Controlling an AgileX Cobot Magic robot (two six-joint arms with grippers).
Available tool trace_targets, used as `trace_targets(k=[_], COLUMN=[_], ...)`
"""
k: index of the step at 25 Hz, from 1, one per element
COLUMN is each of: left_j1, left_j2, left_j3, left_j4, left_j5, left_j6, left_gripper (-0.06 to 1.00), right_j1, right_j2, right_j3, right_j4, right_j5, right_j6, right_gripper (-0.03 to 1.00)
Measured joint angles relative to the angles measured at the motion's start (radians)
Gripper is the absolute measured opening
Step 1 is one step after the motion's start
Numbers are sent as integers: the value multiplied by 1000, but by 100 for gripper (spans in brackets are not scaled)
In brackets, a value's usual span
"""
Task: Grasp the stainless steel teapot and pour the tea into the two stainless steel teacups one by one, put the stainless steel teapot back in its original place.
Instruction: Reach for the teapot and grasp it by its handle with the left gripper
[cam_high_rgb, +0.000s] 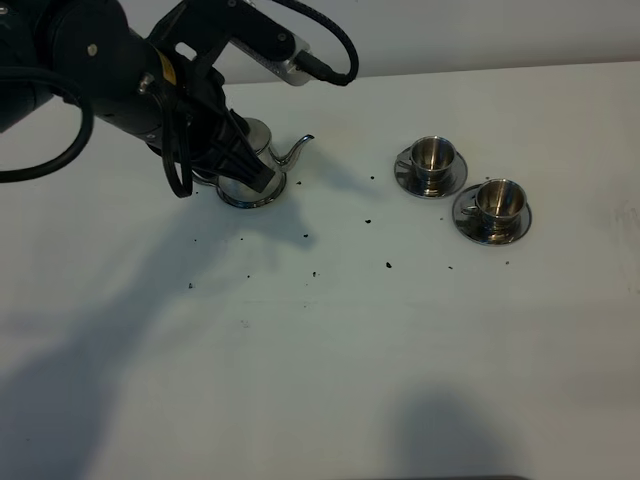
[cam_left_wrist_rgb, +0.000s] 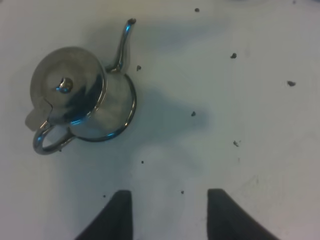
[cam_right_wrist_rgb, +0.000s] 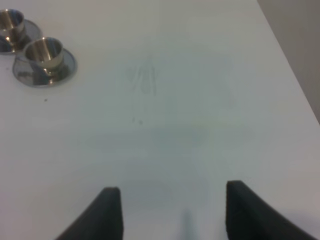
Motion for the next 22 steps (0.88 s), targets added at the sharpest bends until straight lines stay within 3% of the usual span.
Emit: trace_targets(k=[4,9,16,22], left_j1=[0,0,1,73], left_j2=[69,206,337,341], left_j3=[-11,-122,-335,-370], left_j4=[39,77,94,93], left_j5=[21,135,387,400], left_j6=[-13,-3,183,281], left_gripper=[45,47,47,45], right_j1=[0,0,0,0], right_j2=[0,0,0,0], right_j3=[0,0,0,0], right_j4=[0,0,0,0], right_j5=[0,0,0,0], right_j6=[0,0,0,0], right_gripper=[45,45,45,45])
